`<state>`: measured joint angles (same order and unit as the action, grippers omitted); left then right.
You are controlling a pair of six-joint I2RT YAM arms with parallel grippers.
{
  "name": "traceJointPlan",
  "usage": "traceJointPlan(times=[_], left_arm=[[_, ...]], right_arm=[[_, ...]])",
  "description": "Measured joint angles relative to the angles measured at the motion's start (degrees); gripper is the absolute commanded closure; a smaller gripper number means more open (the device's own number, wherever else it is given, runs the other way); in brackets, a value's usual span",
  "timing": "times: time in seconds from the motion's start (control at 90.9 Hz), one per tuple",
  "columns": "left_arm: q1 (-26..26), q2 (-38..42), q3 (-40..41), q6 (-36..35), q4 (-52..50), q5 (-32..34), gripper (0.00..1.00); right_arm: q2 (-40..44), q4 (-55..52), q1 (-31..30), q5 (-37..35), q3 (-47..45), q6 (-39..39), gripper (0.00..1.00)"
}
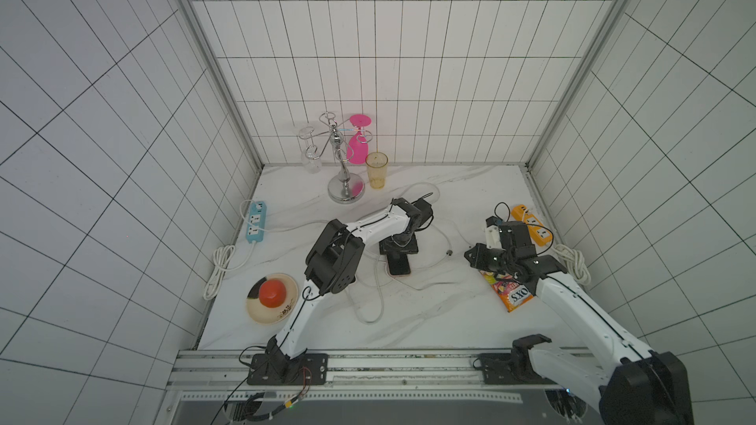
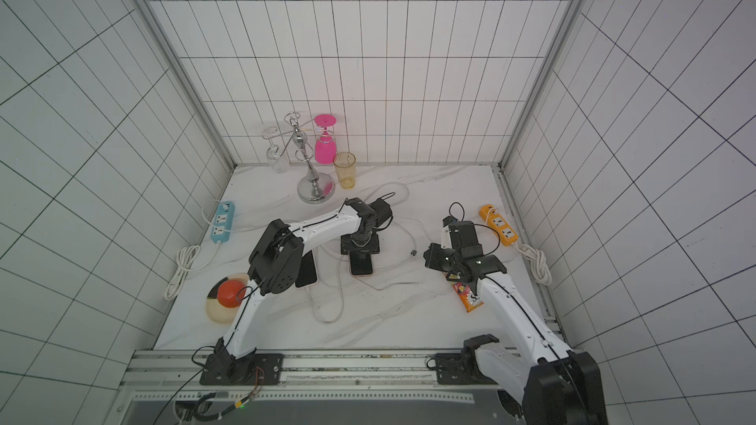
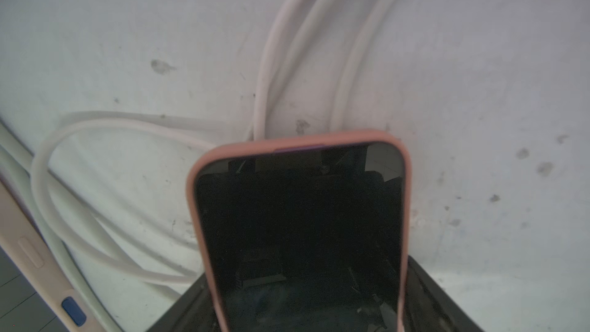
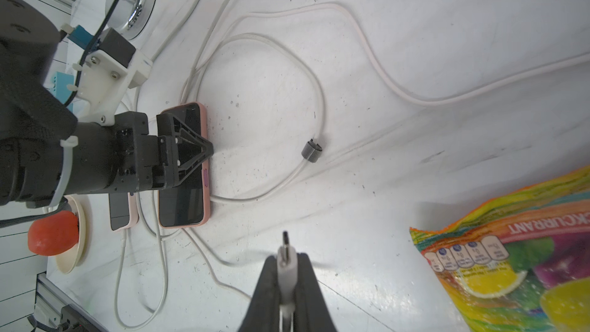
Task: Plug the charging cable into the phone
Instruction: Move the phone to the center of the board, then pick up the phone at the center of the board.
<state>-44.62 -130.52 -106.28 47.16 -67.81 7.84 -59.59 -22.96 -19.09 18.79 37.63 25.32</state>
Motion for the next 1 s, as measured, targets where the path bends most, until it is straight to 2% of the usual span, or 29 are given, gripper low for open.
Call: traceJointPlan(times=[0.165,0.33,0.572,0.627,0.759,0.913,1.001], left_arm=[[-0.17,0.04,0.02,0.48,-0.46,0.22,0.07],[-0.35,0.04,-0.02,1.88,-1.18,0.31,0.08],[-1.09,-0.33,-0.63,2.99,-2.01,1.05,0.3],[-1.2,-0.57,-1.14,3.04,-2.49,1.38,0.41],[-1.2,-0.59,-1.29,2.93,-2.62,1.73,0.6],[-1.07,1.42,1.18,2.03,-0.11,1.4,0.66],[-0.52,6.84,6.45,1.88,3.48,-0.33,0.67]], right_arm=[[-0.42,0.46,0.0,0.22,-0.04,0.02,1.0],[-0.42,0.46,0.0,0.28,-0.2,0.02,1.0],[-0.42,0.5,0.0,0.46,-0.37,0.02,1.0],[-0.42,0.55,0.0,0.63,-0.37,0.04,1.0],[-0.42,1.29,0.0,2.27,-0.42,0.22,1.0],[0.04,4.02,-0.72,5.86,-1.38,0.92,1.0],[1.53,6.32,-2.99,8.35,-1.77,1.25,1.0]])
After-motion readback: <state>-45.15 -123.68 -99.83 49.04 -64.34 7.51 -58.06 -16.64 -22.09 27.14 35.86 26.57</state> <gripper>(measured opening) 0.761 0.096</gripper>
